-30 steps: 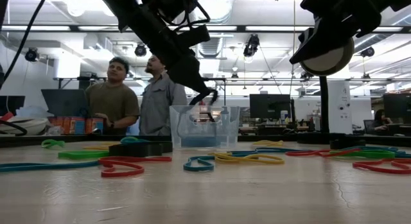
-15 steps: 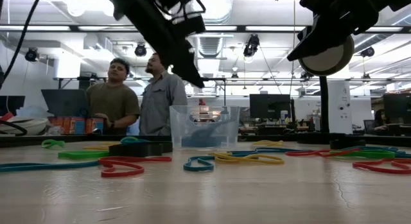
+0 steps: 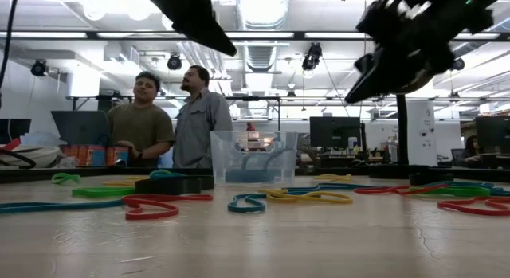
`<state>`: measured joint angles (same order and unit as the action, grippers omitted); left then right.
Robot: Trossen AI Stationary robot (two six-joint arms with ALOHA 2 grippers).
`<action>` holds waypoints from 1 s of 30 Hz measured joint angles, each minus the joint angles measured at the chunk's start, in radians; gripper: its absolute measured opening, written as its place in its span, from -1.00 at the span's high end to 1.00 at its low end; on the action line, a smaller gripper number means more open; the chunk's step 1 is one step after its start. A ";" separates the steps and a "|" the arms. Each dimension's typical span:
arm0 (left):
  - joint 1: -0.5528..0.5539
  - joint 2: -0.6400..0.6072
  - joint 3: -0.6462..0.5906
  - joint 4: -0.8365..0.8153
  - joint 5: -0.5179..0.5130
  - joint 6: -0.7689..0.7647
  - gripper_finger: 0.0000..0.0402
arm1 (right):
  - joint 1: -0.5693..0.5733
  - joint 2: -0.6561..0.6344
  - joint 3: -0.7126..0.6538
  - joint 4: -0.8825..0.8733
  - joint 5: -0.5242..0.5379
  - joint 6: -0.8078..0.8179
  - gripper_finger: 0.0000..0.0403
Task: Pick and place rubber bands into bin
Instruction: Put the black rubber band into the transparent bin
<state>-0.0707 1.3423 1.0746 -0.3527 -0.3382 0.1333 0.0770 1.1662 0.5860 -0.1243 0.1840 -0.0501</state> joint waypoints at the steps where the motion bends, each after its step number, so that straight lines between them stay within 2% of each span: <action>1: -0.001 -0.002 -0.002 -0.008 0.000 0.000 0.25 | -0.005 0.030 0.005 0.009 0.001 -0.004 0.69; 5: -0.002 -0.002 -0.014 -0.006 0.000 0.000 0.25 | -0.032 0.147 0.029 0.046 0.011 -0.006 0.70; 9: -0.002 0.001 -0.040 -0.009 -0.001 -0.017 0.25 | -0.052 0.248 0.032 0.125 0.146 0.010 0.69; 11: -0.002 0.001 -0.050 -0.003 -0.003 -0.023 0.25 | -0.061 0.274 0.032 0.162 0.180 0.010 0.66; 14: -0.008 -0.001 -0.064 -0.006 -0.003 -0.031 0.25 | -0.071 0.300 0.032 0.211 0.163 0.001 0.57; 18: -0.011 -0.002 -0.068 -0.007 -0.003 -0.042 0.25 | -0.093 0.311 0.033 0.243 0.054 -0.007 0.41; 25: -0.015 -0.002 -0.068 -0.008 -0.003 -0.042 0.25 | -0.121 0.338 0.036 0.247 0.051 0.021 0.09; 30: -0.020 -0.002 -0.068 -0.008 -0.003 -0.043 0.25 | -0.134 0.382 0.052 0.275 0.051 0.016 -0.05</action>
<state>-0.0904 1.3403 1.0069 -0.3606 -0.3414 0.0901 -0.0572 1.5484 0.6381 0.1508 0.2352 -0.0341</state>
